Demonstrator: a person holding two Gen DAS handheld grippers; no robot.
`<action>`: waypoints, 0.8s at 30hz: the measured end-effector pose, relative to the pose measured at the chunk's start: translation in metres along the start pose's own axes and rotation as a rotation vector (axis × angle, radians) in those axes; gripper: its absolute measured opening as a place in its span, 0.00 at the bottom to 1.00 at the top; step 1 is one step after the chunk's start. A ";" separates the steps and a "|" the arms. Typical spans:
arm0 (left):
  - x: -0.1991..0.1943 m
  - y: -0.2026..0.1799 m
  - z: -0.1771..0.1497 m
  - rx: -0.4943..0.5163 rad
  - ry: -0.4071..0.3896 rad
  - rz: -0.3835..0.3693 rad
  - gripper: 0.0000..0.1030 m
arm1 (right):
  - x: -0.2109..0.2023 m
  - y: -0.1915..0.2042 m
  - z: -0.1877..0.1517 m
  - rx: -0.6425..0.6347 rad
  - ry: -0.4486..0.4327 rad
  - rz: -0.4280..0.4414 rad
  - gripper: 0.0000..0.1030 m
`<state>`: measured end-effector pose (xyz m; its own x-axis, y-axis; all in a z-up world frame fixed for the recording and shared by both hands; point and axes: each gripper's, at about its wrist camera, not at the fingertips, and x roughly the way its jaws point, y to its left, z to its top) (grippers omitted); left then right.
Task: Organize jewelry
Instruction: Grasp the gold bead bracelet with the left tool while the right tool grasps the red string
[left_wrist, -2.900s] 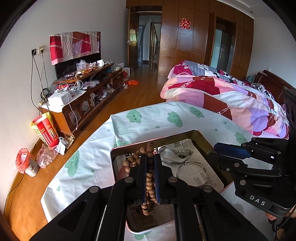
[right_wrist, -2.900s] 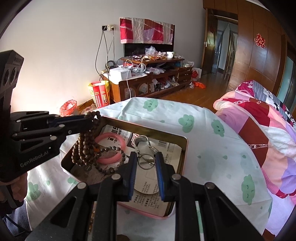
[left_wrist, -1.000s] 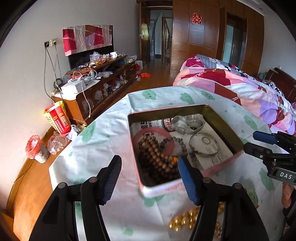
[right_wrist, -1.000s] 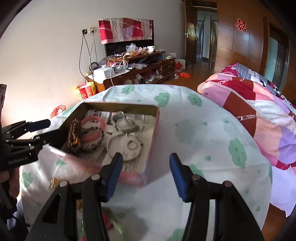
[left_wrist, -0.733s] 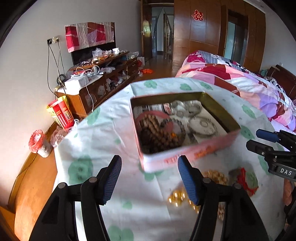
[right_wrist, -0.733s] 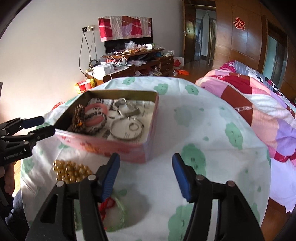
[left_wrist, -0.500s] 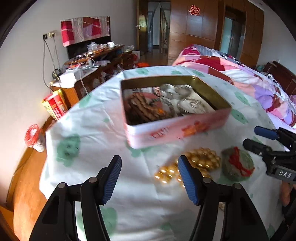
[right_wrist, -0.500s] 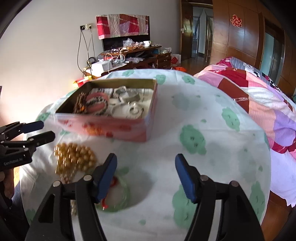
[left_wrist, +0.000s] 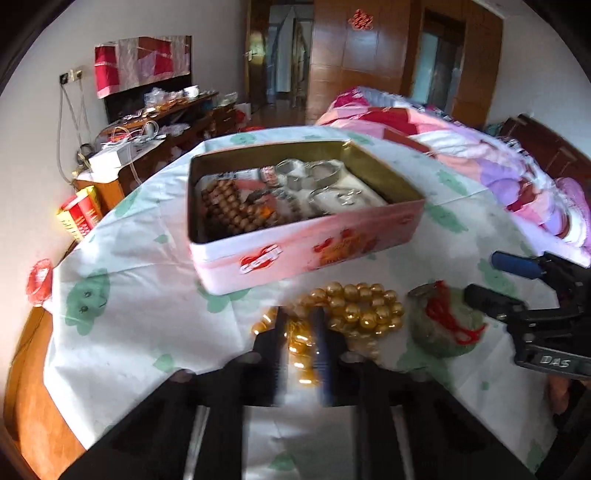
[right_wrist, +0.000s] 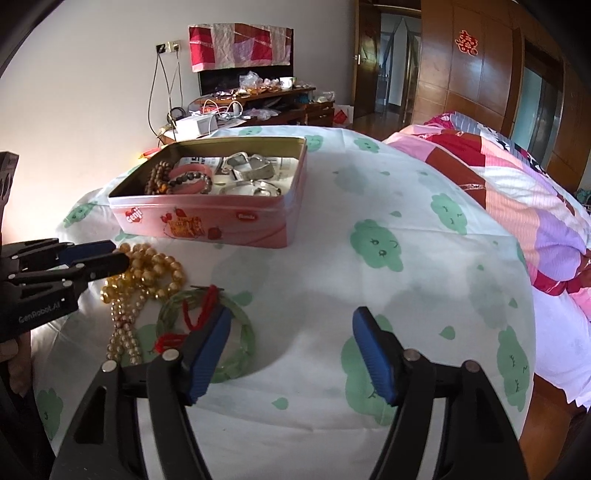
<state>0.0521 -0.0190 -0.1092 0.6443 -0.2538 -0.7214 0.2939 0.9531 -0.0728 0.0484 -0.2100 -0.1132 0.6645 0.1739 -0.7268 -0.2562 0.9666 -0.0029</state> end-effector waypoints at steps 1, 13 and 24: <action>-0.003 0.000 0.001 -0.002 -0.010 0.005 0.09 | 0.000 0.000 0.000 0.000 -0.003 -0.001 0.70; -0.053 0.018 0.018 -0.061 -0.118 0.013 0.09 | -0.017 0.014 0.006 -0.016 -0.064 0.050 0.69; -0.031 0.022 0.006 -0.078 -0.061 0.028 0.09 | 0.009 0.043 0.000 -0.069 0.047 0.126 0.24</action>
<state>0.0428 0.0084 -0.0846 0.6943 -0.2344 -0.6805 0.2206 0.9693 -0.1088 0.0428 -0.1672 -0.1197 0.5908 0.2828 -0.7556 -0.3842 0.9222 0.0447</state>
